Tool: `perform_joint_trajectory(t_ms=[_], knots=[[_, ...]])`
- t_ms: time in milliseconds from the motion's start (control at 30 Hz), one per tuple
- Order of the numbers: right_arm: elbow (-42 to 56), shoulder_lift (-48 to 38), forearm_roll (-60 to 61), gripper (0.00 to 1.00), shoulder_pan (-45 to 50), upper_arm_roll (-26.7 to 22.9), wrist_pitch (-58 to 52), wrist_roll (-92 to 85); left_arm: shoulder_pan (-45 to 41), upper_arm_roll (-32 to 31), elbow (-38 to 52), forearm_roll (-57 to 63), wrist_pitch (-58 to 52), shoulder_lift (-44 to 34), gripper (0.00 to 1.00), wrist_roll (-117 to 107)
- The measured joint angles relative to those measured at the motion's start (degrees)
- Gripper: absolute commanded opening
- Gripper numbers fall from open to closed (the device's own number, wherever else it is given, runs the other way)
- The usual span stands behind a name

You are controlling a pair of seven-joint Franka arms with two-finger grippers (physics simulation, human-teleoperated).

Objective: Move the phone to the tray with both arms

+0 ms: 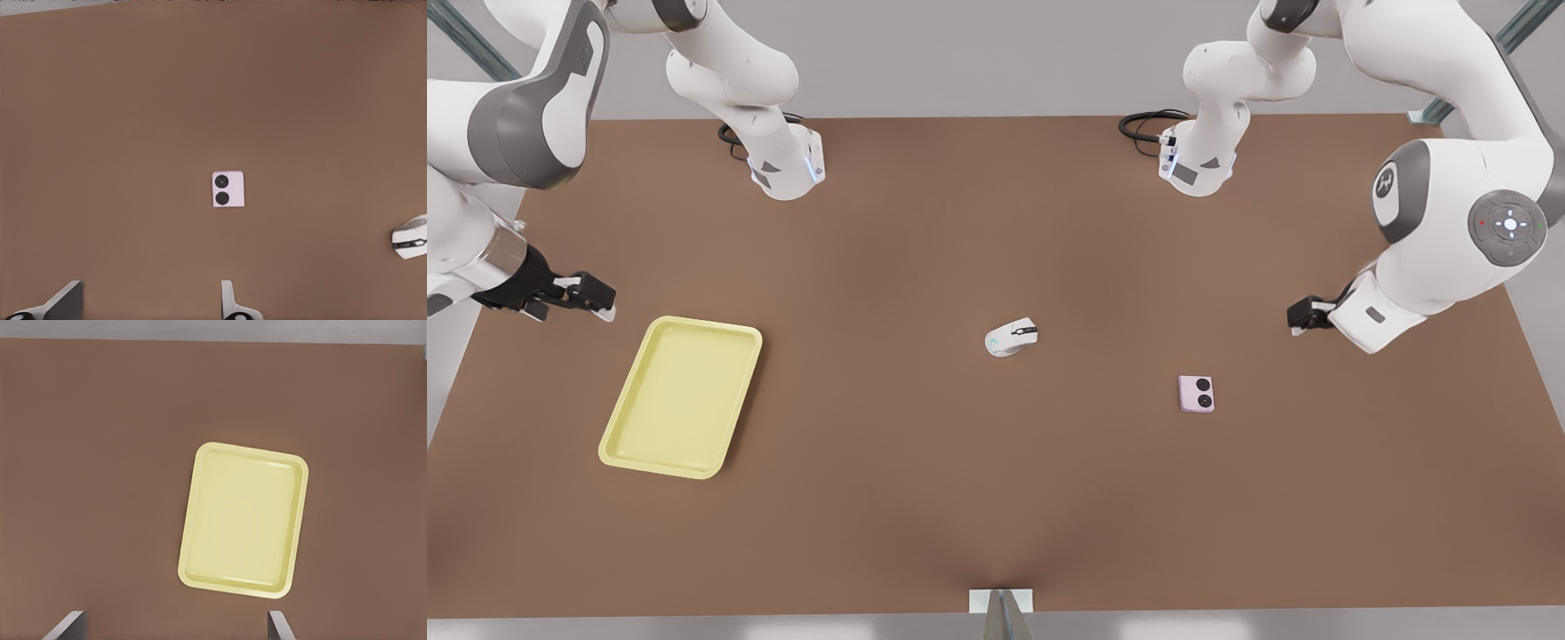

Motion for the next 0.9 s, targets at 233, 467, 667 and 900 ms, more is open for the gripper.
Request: perform_joint_trajectory(t_ms=[233,467,667,900], knots=[[-0.04,0.00,0.00,1.00,0.00,0.00,0.52,-0.32,-2.24,-0.16,-5.58,-0.80,7.19,6.38,1.00,-0.45],[-0.07,0.00,-0.01,1.00,0.00,0.00,0.68,-0.54,-4.58,-0.29,-30.81,-1.80,30.50,5.98,1.00,-1.62],[-0.07,0.00,-0.01,1.00,0.00,0.00,0.72,-0.67,-4.28,0.21,-36.20,-2.01,44.43,9.16,1.00,-2.22],[-0.07,0.00,-0.01,1.00,0.00,0.00,0.74,-0.77,-3.97,0.33,-39.33,-2.11,55.01,12.08,1.00,-2.65]])
